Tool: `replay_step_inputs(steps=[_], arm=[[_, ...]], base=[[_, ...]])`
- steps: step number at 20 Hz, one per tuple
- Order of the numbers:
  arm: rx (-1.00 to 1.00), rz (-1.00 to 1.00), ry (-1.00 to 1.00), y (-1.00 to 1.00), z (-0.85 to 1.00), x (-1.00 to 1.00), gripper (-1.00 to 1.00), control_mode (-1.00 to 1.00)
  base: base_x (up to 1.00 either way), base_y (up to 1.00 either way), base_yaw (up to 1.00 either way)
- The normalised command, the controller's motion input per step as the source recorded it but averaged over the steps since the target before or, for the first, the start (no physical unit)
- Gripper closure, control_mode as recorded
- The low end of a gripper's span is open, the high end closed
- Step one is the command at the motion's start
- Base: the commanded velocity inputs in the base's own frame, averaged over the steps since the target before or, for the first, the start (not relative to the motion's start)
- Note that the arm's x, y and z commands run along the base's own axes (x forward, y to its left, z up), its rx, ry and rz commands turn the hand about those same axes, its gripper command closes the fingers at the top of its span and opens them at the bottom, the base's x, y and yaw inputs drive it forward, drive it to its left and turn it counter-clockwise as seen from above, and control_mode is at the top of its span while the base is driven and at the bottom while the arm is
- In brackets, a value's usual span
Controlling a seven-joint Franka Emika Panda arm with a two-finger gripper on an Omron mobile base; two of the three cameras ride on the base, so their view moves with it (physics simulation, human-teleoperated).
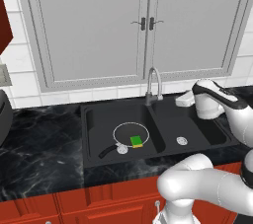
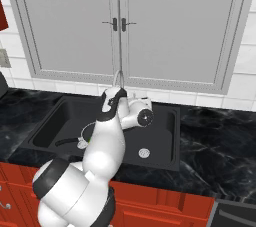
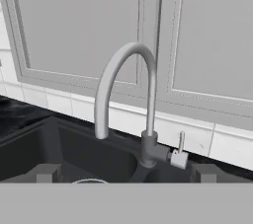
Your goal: Pick the pan and sponge and place them into the sink. Then turn on the water.
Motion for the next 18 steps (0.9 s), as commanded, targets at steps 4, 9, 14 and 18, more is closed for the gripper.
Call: replay_step_inputs(steps=[4, 9, 14, 18], arm=[[0.0, 0.0, 0.0, 0.23, 0.0, 0.14, -1.0, -1.0], [0.0, 0.0, 0.0, 0.03, 0.0, 0.3, -1.0, -1.0], [0.0, 0.03, -0.02, -0.02, -0.05, 0.19, -1.0, -1.0], [0.0, 0.07, -0.05, -0.08, -0.14, 0.01, -1.0, -1.0]], base=[[0.0, 0.0, 0.0], [0.0, 0.0, 0.0], [0.0, 0.0, 0.0], [0.0, 0.0, 0.0]])
